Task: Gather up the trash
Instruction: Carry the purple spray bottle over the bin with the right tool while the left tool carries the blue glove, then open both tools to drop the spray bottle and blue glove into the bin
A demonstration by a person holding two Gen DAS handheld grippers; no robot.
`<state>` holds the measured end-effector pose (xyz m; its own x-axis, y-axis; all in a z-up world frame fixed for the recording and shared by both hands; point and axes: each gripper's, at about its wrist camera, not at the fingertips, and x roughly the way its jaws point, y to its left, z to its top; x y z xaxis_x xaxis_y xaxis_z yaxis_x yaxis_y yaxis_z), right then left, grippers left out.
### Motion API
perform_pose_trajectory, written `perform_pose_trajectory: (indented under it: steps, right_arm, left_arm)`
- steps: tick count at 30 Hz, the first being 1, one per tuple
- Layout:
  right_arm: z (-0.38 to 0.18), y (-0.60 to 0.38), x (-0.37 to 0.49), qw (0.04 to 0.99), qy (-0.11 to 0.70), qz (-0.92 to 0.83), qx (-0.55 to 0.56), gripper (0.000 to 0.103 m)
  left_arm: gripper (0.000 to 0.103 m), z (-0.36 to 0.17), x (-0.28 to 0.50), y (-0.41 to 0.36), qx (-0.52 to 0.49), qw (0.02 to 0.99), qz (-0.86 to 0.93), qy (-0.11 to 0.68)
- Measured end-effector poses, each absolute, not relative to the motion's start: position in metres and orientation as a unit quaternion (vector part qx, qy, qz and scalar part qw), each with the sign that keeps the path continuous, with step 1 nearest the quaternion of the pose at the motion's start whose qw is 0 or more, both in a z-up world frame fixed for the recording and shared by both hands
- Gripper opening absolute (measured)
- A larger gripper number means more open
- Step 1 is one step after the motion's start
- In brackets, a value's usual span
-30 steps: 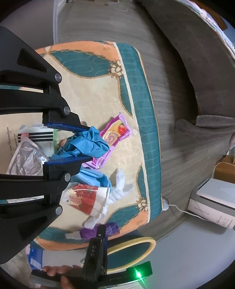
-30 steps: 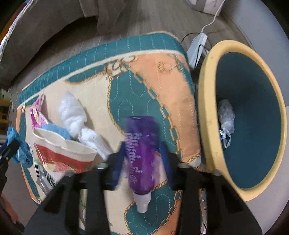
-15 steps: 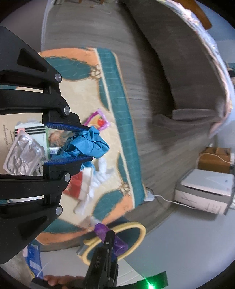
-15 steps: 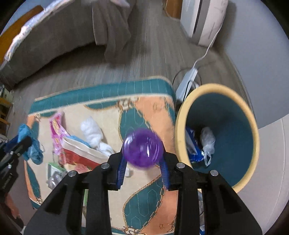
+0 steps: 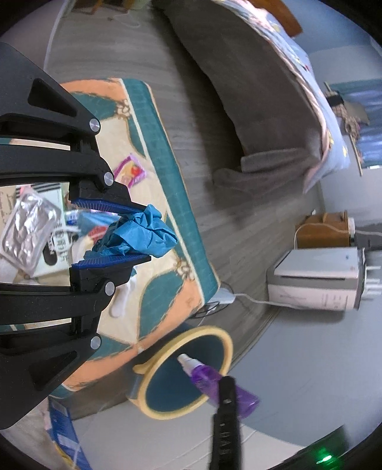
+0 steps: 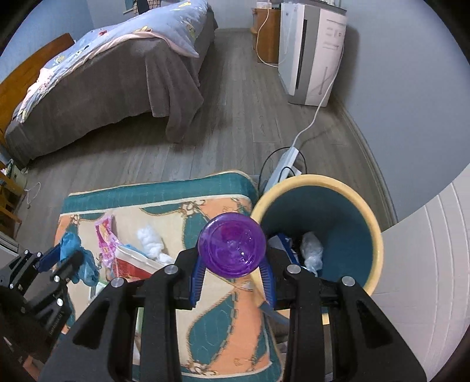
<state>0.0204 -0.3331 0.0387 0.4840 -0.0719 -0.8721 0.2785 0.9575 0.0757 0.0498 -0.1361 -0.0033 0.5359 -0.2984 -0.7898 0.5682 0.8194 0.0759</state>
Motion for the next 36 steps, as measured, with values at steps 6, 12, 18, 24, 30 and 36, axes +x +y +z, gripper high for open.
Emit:
perform_pose_trajectory:
  steps: [6, 12, 18, 24, 30, 36]
  right_arm:
    - [0.033, -0.348, 0.017, 0.851, 0.504, -0.107, 0.102, 0.032]
    - [0.033, -0.368, 0.010, 0.851, 0.499, -0.112, 0.117, 0.032]
    - [0.026, -0.395, 0.003, 0.847, 0.499, -0.123, 0.136, 0.032]
    - [0.010, -0.431, -0.005, 0.834, 0.506, -0.141, 0.172, 0.032]
    - [-0.004, -0.460, -0.010, 0.825, 0.508, -0.154, 0.194, 0.032]
    - [-0.035, -0.492, -0.016, 0.798, 0.530, -0.177, 0.225, 0.032]
  left_arm:
    - [0.027, -0.013, 0.034, -0.152, 0.165, 0.852, -0.267, 0.418]
    - [0.027, -0.025, 0.021, -0.175, 0.190, 0.842, -0.274, 0.423]
    - [0.027, -0.032, 0.014, -0.203, 0.172, 0.833, -0.283, 0.442]
    - [0.027, -0.029, 0.006, -0.248, 0.184, 0.825, -0.309, 0.436]
    - [0.027, -0.023, 0.001, -0.291, 0.201, 0.817, -0.335, 0.424]
    - [0.027, -0.032, 0.007, -0.319, 0.175, 0.808, -0.344, 0.445]
